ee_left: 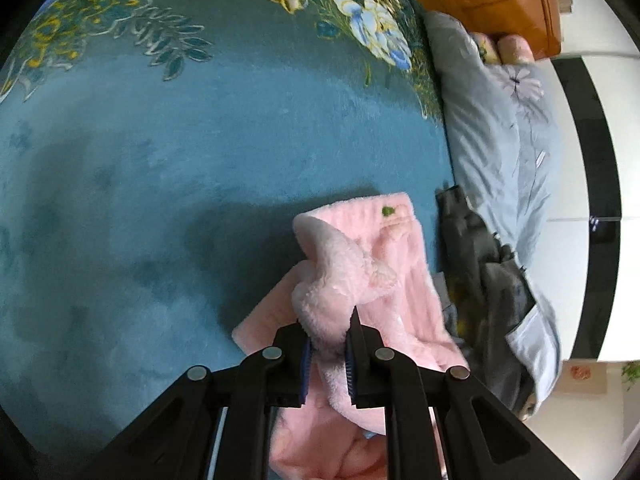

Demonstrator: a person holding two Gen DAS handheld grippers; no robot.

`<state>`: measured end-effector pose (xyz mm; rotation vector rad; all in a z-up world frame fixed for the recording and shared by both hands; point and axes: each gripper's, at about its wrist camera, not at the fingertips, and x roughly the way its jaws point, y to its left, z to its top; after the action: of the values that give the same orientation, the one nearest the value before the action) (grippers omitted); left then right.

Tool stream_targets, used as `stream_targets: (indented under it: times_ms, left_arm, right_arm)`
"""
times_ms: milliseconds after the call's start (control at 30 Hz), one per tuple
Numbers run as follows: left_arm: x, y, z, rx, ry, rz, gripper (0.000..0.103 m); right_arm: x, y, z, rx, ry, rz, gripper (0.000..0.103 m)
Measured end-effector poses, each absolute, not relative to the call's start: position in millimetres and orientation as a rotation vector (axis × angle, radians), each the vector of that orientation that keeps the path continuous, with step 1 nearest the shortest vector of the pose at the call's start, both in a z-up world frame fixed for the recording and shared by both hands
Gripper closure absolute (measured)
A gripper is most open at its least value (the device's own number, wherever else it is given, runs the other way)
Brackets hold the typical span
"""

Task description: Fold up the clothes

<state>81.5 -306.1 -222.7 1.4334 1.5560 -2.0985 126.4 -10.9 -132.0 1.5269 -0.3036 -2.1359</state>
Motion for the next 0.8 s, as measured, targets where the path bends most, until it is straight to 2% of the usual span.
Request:
stream_targets:
  times_ms: [167, 200, 233, 267, 533, 700, 800]
  left_arm:
    - [86.8, -298.1, -216.0, 1.42, 1.559, -2.126, 0.088]
    - [87.4, -296.6, -215.6, 1.423, 1.563, -2.131, 0.088]
    - [88.0, -296.0, -215.5, 1.427, 1.563, -2.136, 0.088]
    - [89.2, -296.5, -215.4, 1.433, 1.56, -2.138, 0.088]
    - [106.4, -310.1, -212.7, 1.425, 1.569, -2.151, 0.089]
    - [115.3, -314.2, -191.9, 1.364, 1.597, -2.211, 0.089]
    - [126.0, -323.1, -168.1, 1.271, 1.566, -2.297, 0.089]
  right_arm:
    - [114.8, -36.1, -155.1, 1.675, -0.273, -2.242, 0.051]
    - [114.0, -32.4, -159.2, 1.714, -0.283, -2.26, 0.058]
    - [115.2, -24.0, -157.2, 1.716, -0.289, -2.274, 0.086]
    - [116.3, -15.5, -155.2, 1.718, -0.296, -2.288, 0.1]
    - [124.9, 53.9, -136.8, 1.726, -0.347, -2.409, 0.099]
    - [131.2, 130.8, -46.7, 1.551, -0.322, -2.649, 0.099]
    - [152.7, 152.1, 28.3, 1.317, -0.192, -2.812, 0.099]
